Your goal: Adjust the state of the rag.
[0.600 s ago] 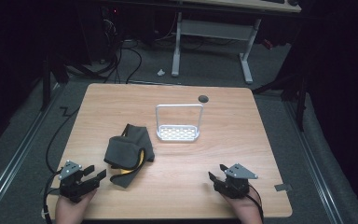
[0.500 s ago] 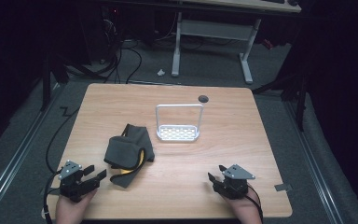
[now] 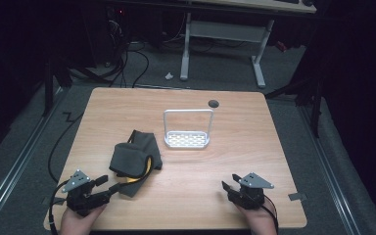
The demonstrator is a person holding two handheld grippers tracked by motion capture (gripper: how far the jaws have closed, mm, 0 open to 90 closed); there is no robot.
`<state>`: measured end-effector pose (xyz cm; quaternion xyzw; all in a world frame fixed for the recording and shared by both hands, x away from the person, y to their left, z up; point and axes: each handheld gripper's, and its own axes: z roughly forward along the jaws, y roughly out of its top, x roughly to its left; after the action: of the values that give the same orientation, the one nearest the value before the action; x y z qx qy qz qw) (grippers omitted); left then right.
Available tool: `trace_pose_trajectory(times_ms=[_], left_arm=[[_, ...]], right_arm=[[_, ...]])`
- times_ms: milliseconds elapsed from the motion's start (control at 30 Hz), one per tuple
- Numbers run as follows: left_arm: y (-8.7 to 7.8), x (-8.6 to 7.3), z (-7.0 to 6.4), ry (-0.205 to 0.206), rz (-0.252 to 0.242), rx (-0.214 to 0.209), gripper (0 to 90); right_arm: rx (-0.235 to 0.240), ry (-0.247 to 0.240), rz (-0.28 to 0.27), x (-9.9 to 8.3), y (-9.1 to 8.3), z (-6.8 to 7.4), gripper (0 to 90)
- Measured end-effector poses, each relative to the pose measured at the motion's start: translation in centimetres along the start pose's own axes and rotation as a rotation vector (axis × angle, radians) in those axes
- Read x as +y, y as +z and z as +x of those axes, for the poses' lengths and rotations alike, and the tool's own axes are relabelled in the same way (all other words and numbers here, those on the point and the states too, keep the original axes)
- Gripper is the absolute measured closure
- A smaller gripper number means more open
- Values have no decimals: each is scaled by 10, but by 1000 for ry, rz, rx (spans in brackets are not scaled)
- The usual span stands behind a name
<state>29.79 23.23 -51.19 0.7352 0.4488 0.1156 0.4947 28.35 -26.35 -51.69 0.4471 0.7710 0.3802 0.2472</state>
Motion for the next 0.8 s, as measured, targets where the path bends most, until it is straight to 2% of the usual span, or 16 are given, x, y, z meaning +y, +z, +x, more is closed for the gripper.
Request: trace_pose_trajectory(times_ms=[33, 100, 200, 267, 367, 400, 500, 567, 633, 700, 800], left_arm=[[5, 0, -8, 30, 9, -9, 348], [7, 0, -11, 38, 11, -9, 339], [17, -1, -22, 77, 32, -14, 327], [19, -1, -24, 85, 39, -14, 321], [24, 0, -28, 93, 45, -9, 320], [26, 0, -29, 96, 47, -8, 320], [32, 1, -33, 120, 70, 15, 339], [34, 1, -35, 120, 88, 20, 443], [34, 1, -38, 106, 99, 6, 563], [36, 1, -42, 102, 119, -27, 667], [45, -3, -56, 138, 156, -56, 779]], right_arm=[[8, 2, 6, 0, 0, 0, 472], [20, 4, 11, 0, 0, 1, 458], [63, 28, 15, 1, 1, 1, 367], [45, 39, 5, 1, 1, 2, 306], [29, 37, 1, 1, 1, 5, 271], [34, 38, -1, 1, 1, 6, 244], [43, 40, 4, 2, 1, 6, 243], [38, 29, 9, 2, 1, 8, 240], [26, 8, 10, 3, 0, 8, 239], [24, -9, 14, 4, 0, 9, 241], [40, 3, 23, 5, 0, 12, 250]])
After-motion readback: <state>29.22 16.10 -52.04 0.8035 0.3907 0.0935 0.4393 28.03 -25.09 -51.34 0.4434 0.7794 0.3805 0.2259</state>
